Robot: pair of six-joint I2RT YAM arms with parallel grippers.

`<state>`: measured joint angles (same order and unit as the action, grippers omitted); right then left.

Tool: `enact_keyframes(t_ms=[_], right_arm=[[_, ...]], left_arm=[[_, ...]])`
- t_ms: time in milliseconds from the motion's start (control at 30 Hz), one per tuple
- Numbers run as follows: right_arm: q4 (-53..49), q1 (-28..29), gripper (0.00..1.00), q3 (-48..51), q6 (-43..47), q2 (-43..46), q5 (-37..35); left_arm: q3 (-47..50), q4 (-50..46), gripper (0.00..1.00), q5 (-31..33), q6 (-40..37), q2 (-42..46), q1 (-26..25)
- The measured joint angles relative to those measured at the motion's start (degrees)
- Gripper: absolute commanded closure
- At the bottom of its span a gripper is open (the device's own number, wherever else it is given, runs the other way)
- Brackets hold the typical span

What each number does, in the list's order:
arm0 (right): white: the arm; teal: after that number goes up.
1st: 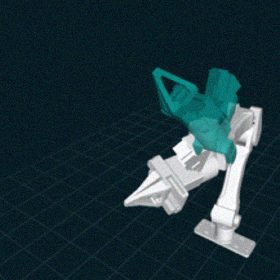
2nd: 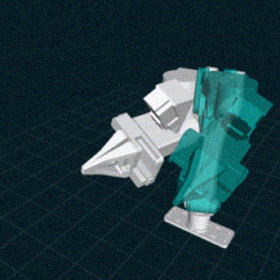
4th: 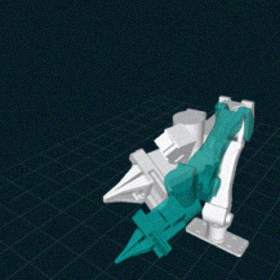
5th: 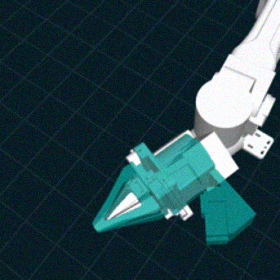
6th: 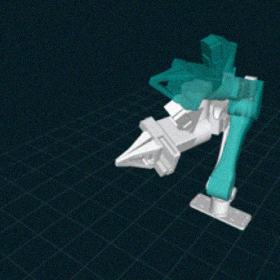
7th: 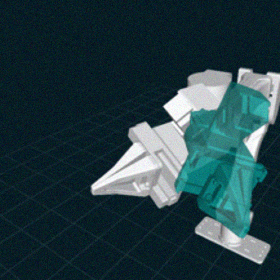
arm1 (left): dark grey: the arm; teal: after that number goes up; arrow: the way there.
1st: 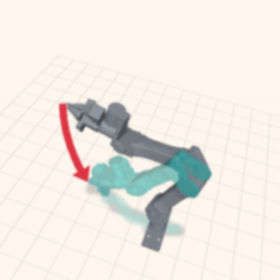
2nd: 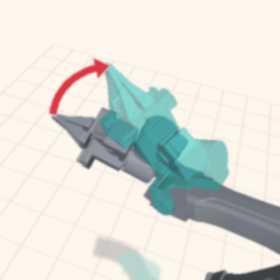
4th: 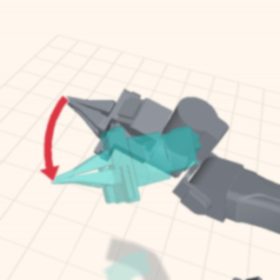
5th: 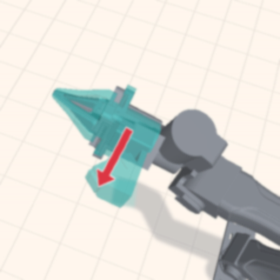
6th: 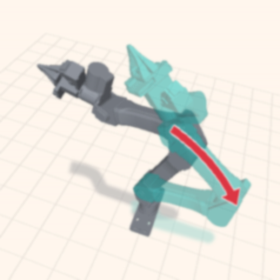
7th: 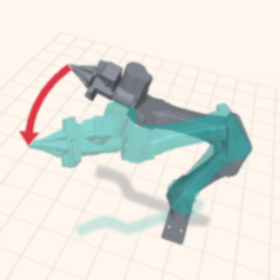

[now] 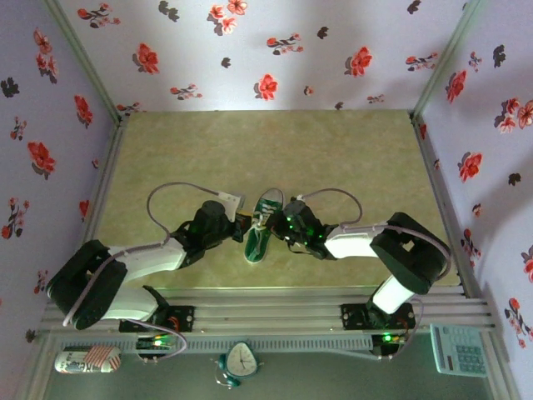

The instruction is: Tie the shoes

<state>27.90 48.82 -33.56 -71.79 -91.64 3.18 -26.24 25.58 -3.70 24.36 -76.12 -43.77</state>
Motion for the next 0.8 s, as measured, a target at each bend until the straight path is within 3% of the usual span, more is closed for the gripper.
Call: enact_keyframes(t_ms=[267, 667, 733, 800], right_arm=[[-3.61, 0.00, 1.00, 0.72, 1.92, 3.45, -0.85], [-20.52, 0.00, 1.00, -5.66, 13.66, 8.20, -0.70], [-22.58, 0.00, 1.00, -6.86, 15.63, 8.17, -0.11], [-24.06, -0.07, 1.00, -7.82, 17.42, 8.11, 0.35]], left_arm=[[-0.17, -0.83, 1.00, 1.44, 1.55, -0.02, 0.33], [-0.28, -1.27, 1.00, 1.64, 1.88, -0.02, 0.81], [-0.31, -1.31, 0.94, 1.62, 1.88, -0.02, 0.98], [-0.35, -1.53, 0.78, 1.62, 1.75, -0.02, 1.16]])
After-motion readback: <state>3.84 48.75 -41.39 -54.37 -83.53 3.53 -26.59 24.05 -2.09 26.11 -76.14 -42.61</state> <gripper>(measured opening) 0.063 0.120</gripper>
